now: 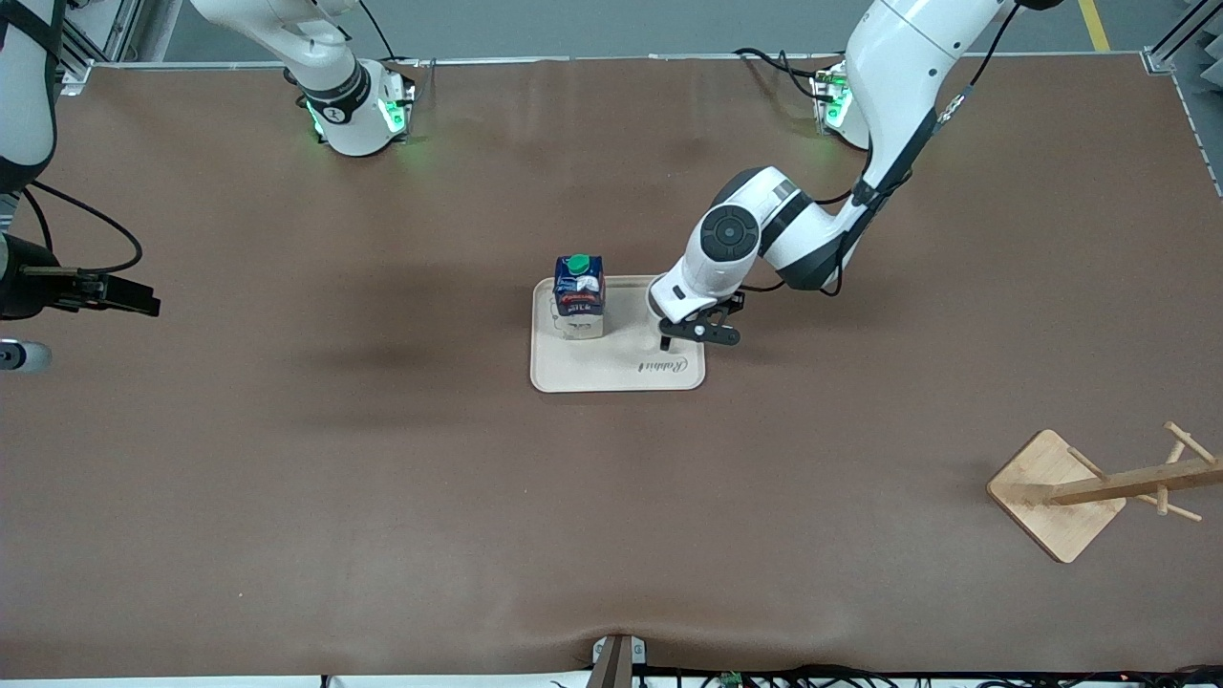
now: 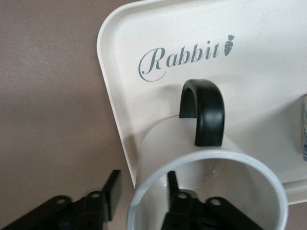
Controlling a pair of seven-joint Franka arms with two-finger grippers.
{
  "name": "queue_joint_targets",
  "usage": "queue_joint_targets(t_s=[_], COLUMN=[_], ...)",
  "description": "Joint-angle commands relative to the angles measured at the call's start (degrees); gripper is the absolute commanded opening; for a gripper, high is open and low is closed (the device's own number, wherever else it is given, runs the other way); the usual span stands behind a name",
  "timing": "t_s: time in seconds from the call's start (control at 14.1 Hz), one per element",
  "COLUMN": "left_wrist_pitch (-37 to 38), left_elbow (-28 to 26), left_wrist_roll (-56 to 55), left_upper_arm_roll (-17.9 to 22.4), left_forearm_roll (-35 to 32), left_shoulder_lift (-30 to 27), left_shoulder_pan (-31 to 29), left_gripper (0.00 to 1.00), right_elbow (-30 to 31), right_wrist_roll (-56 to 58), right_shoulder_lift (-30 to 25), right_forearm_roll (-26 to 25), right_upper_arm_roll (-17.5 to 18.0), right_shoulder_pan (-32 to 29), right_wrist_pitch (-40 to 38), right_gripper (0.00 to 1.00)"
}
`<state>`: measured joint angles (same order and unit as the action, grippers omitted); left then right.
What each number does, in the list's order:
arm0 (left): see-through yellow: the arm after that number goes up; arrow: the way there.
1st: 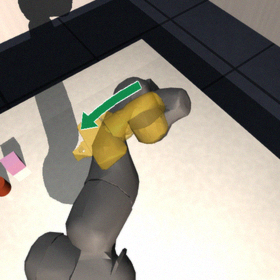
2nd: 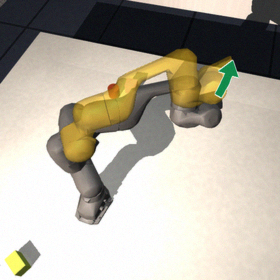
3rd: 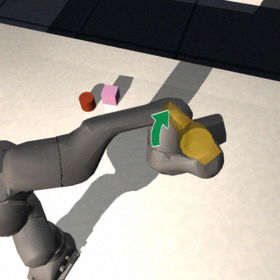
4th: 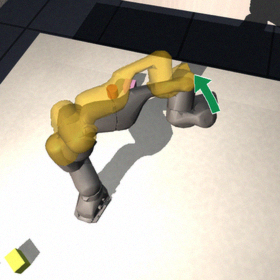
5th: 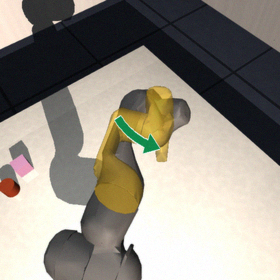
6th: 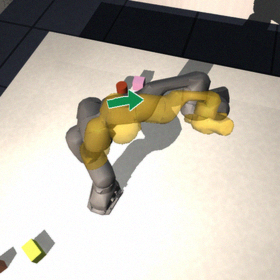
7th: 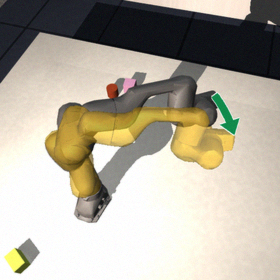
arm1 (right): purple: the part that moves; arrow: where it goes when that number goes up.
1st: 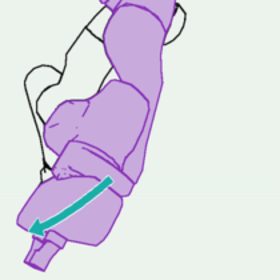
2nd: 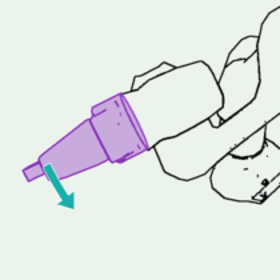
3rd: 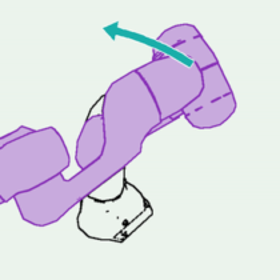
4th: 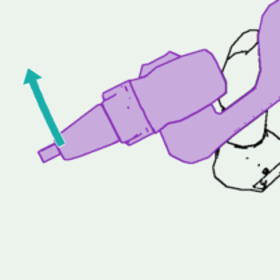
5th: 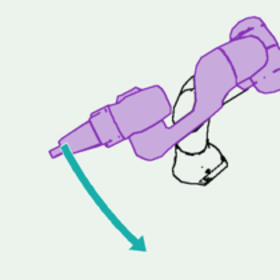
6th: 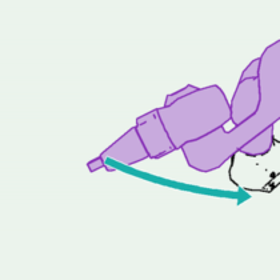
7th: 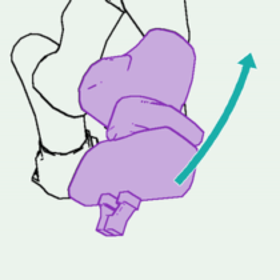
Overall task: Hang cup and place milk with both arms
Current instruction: 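Reach the left gripper to the white mug's black handle on the tray, then grasp the mug handle with the left gripper and lift it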
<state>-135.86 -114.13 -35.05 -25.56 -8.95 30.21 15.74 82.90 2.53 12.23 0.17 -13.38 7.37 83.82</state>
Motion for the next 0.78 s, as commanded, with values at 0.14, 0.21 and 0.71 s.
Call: queue_joint_targets(t_s=[0.14,0.21,0.71], left_wrist_pitch=[-0.02,0.60,9.54], left_elbow=[1.36,1.89,5.22], left_wrist_roll=[-1.08,-1.25,-1.34], left_upper_arm_roll=[-0.01,-0.01,-0.10], left_forearm_roll=[-3.16,-3.96,-4.76], left_shoulder_lift=[0.02,-0.33,-7.61], left_shoulder_pan=[0.34,0.34,-0.80], left_gripper=[0.00,0.00,0.00], right_elbow=[0.77,0.77,2.53], right_wrist_roll=[-0.25,-0.16,-0.69], right_shoulder_lift=[-0.19,0.24,1.39], right_forearm_roll=[1.06,1.07,6.47], right_upper_arm_roll=[0.29,0.29,0.29], right_shoulder_pan=[-0.25,-0.68,1.24], right_wrist_pitch=[-0.85,-0.59,-0.94], right_gripper=[1.00,1.00,1.00])
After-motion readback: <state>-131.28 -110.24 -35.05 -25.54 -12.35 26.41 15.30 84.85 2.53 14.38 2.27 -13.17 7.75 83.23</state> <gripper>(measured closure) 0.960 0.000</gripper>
